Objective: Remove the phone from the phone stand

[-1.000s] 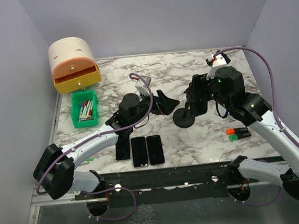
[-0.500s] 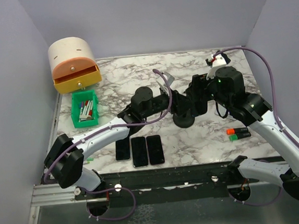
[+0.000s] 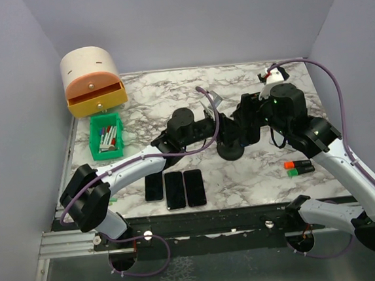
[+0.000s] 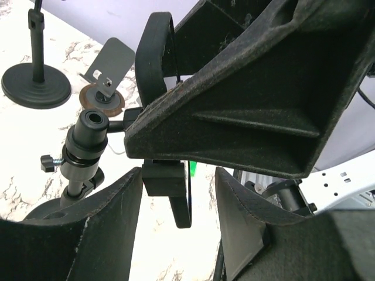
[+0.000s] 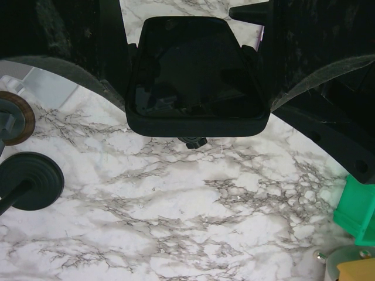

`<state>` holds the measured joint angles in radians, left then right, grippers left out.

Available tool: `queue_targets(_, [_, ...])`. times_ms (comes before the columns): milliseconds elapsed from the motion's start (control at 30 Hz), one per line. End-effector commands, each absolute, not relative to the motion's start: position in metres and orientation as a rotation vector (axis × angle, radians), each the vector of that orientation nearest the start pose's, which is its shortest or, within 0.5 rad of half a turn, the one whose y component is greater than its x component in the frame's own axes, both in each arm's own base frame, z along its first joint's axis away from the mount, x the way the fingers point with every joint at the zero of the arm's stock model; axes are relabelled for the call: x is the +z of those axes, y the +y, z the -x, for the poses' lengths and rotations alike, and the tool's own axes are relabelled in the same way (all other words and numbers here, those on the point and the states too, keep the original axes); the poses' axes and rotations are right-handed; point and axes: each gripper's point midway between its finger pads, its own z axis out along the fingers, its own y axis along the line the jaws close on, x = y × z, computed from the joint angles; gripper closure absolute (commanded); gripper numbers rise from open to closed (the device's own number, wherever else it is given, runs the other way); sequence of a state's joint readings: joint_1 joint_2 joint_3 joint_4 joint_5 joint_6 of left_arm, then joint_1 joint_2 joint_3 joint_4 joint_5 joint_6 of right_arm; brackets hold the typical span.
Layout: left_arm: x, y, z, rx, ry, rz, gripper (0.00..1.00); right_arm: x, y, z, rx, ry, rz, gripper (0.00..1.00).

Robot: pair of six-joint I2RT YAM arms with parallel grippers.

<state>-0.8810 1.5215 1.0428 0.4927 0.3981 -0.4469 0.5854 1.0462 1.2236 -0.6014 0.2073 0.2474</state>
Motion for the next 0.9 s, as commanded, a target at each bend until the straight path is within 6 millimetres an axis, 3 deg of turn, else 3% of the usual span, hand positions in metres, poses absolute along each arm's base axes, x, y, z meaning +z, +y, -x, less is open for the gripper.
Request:
queue_targets(0, [0.303, -0.427, -0.243, -1.356, 1.505, -0.689, 0.48, 0.32, 0.163, -0.285, 0.381, 1.951, 0.193, 0.6])
queue_targets(167, [0.302, -0.423, -0.245, -1.358, 1.505, -0.673, 0.68, 0.319, 0.16, -0.284, 0.373, 1.952, 0.19, 0.6])
queue_targets(367, [0.301, -0.416, -0.244, -1.351, 1.505, -0.659, 0.76, 0.319, 0.158, -0.283, 0.364, 1.947, 0.179, 0.61])
queue_targets(533, [0.295, -0.413, -0.242, -1.351, 1.515, -0.658, 1.0, 0.317, 0.155, -0.285, 0.348, 1.945, 0.165, 0.72])
queue_targets(600, [0.293, -0.412, -0.242, -1.353, 1.52, -0.655, 1.0, 0.313, 0.154, -0.286, 0.338, 1.953, 0.16, 0.82])
queue_targets(667, [0.292, -0.409, -0.243, -1.365, 1.523, -0.623, 1.0, 0.309, 0.151, -0.287, 0.32, 1.959, 0.139, 0.98])
queue_targets(867, [0.295, -0.4, -0.242, -1.532, 1.485, -0.527, 1.0, 0.306, 0.143, -0.286, 0.295, 1.949, 0.097, 1.0])
